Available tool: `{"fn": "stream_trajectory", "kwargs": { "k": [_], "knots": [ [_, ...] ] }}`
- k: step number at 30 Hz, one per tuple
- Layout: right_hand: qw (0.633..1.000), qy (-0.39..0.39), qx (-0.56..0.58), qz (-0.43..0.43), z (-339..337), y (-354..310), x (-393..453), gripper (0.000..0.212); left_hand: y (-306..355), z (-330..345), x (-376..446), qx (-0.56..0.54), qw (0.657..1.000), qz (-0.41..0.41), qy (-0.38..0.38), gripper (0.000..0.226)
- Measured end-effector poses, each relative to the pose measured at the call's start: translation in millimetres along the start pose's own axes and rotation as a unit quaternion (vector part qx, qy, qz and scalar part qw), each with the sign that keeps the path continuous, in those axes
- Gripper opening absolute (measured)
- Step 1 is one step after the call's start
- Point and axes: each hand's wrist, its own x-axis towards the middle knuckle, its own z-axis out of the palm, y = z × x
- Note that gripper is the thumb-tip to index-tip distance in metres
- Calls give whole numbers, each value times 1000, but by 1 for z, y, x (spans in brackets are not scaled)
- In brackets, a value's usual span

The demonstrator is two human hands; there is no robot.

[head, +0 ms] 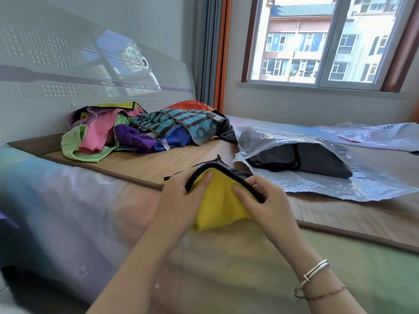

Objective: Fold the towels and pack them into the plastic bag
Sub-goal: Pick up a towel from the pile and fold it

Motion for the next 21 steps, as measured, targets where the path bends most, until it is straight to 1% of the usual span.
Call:
{"fn": "stream_trajectory", "kwargs": {
  "k": [3,4,6,8,9,11,12,14,16,17,19,20,21],
  "knots": [
    [992,-94,-81,4,-8,10,-4,24,4,0,5,-83,992,-69,62,23],
    [987,-109,-117,-3,-11,16,-6,27,3,0,6,-98,988,-89,75,26],
    [976,-107,-188,-18,-19,29,-8,25,3,1,9,-124,980,-124,93,28],
    [976,-50,-214,-3,-26,33,-8,8,3,1,12,-153,968,-159,123,30],
    [979,-1,-204,16,-29,32,-8,8,4,0,13,-164,961,-173,142,32],
    [985,87,-147,33,-35,22,-6,18,4,-1,15,-188,947,-188,180,30],
    [987,112,-110,34,-37,14,-4,18,4,0,16,-198,942,-189,195,29],
    [988,143,-32,46,-41,-1,1,12,4,4,16,-201,939,-182,212,27],
    [983,153,35,99,-48,-10,10,13,7,12,13,-169,953,-136,212,29],
    [977,140,71,142,-50,-12,15,14,9,17,11,-140,965,-97,202,28],
    [953,102,139,250,-52,-14,22,14,13,29,7,-73,986,-23,149,19],
    [940,89,165,285,-51,-15,22,18,17,35,4,-54,993,-5,108,11],
    [931,85,189,302,-49,-15,23,19,21,40,2,-50,997,-3,60,5]
  ]
}}
